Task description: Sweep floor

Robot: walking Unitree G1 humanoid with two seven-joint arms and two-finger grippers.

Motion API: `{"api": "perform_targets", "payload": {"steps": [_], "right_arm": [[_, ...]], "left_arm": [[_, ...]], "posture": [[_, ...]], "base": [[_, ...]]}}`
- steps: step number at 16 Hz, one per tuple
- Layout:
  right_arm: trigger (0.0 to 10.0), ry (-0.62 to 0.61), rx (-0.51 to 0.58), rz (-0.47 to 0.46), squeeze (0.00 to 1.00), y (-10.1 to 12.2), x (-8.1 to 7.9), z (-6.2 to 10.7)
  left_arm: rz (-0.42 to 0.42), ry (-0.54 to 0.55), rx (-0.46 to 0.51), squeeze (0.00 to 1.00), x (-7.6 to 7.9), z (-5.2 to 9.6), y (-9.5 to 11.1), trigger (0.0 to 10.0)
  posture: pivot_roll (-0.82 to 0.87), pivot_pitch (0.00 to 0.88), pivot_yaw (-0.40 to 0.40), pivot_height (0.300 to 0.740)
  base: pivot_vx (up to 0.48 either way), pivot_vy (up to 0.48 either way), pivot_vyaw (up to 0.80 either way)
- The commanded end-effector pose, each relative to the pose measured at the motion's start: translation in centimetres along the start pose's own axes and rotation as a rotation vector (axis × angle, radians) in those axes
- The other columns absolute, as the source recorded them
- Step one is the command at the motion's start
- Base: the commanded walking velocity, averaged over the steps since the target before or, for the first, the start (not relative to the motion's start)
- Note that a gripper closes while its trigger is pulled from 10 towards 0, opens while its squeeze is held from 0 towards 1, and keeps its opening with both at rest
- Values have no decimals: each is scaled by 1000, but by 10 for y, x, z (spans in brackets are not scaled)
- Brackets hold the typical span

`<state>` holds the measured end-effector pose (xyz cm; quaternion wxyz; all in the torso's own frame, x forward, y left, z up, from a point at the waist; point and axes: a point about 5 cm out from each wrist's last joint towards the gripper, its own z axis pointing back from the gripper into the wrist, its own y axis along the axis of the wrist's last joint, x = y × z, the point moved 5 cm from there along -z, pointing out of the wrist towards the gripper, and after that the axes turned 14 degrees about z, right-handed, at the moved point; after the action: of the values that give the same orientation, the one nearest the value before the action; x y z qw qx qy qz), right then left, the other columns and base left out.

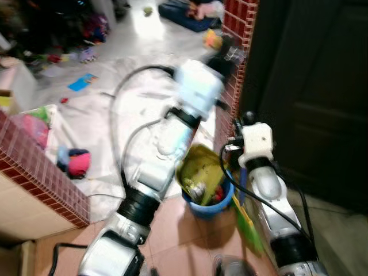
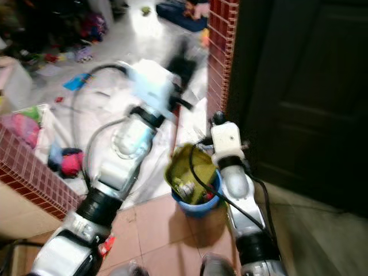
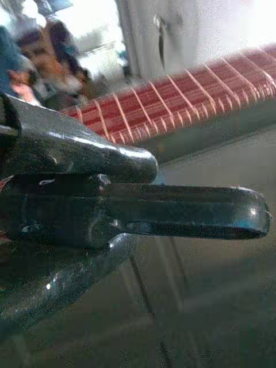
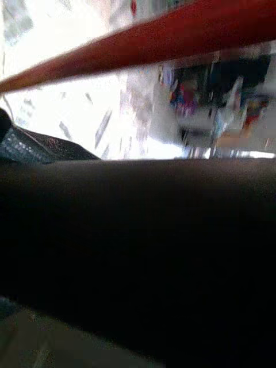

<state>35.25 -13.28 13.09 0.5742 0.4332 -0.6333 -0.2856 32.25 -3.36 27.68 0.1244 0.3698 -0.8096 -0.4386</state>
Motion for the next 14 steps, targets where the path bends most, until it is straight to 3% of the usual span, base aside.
{"api": "perform_targets", "payload": {"steps": [1, 4, 6, 10, 11, 12, 14], "right_arm": [[10000, 3, 27, 7, 0, 7, -2, -3], [10000, 8, 28, 9, 0, 7, -3, -2], [10000, 10, 30, 11, 0, 7, -3, -2], [10000, 15, 25, 15, 0, 4, -4, -2], [10000, 20, 23, 14, 0, 4, -5, -1], [10000, 23, 22, 13, 0, 3, -5, -1], [10000, 36, 19, 11, 0, 2, -8, 0]], "left_arm": [[-96, -96, 43, 0, 8, -2, 13, 10000], [-149, -201, 15, 0, 20, -1, 10, 10000], [-175, -160, 29, 0, 12, -2, 15, 10000], [-155, 122, 144, 0, -50, -13, 57, 10000], [-93, 293, 222, 0, -87, -12, 84, 10000], [-73, 367, 259, 0, -104, -10, 96, 10000], [-162, 520, 345, 0, -142, 1, 131, 10000]], "posture": [[-100, 0, 92, 740], [-99, 0, 90, 740], [-100, 0, 88, 740], [-96, 0, 83, 740], [-95, 0, 82, 740], [-93, 0, 79, 740], [-85, 0, 72, 740]], "base": [[0, 0, 0], [0, 0, 0], [0, 0, 0], [0, 0, 0], [0, 0, 0], [0, 0, 0], [0, 0, 0]]}}
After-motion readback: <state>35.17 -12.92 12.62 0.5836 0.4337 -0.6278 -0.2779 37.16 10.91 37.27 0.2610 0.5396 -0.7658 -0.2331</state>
